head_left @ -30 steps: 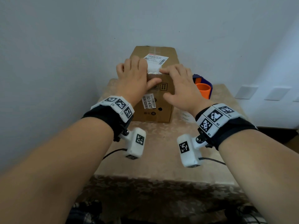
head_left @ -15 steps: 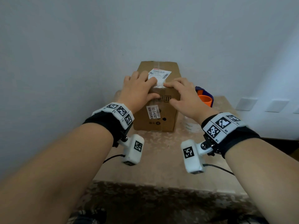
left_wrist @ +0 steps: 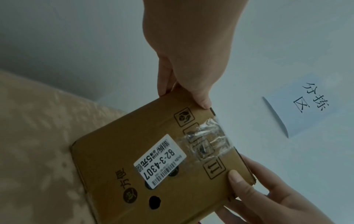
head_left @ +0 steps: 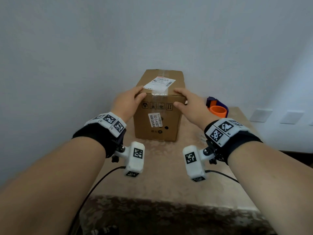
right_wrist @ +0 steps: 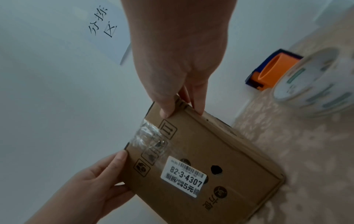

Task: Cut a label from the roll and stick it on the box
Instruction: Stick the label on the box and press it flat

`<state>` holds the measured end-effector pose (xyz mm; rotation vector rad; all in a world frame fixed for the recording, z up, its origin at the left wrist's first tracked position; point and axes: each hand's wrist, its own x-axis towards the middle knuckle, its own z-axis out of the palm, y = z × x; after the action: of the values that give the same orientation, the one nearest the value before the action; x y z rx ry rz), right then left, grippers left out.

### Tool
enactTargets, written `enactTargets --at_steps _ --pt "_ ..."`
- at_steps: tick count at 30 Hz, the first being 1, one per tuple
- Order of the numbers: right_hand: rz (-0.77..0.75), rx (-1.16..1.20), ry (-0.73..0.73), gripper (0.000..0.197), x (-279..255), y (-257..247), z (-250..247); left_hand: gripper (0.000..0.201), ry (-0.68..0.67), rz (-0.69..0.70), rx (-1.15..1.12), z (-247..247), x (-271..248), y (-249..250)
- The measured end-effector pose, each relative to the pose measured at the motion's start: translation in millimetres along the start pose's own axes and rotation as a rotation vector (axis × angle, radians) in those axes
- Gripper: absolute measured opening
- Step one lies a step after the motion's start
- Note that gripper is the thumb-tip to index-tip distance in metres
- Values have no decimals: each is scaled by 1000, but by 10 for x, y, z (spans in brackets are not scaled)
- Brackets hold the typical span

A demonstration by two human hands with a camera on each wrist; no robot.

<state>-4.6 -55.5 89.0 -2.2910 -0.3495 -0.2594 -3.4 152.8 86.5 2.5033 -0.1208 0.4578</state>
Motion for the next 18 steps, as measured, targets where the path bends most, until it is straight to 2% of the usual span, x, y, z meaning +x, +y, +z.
enactTargets --at_steps 7,11,15,18 --pt "-35 46 -15 47 171 -174 390 42 68 -46 -17 -212 -48 -254" --pt "-40 31 -38 49 192 -139 337 41 59 -26 43 -146 17 -268" --pt "-57 -83 -113 58 165 -105 209 46 117 -84 198 -79 4 -125" --pt "-34 -137 -106 59 110 -50 38 42 184 1 275 -4 -46 129"
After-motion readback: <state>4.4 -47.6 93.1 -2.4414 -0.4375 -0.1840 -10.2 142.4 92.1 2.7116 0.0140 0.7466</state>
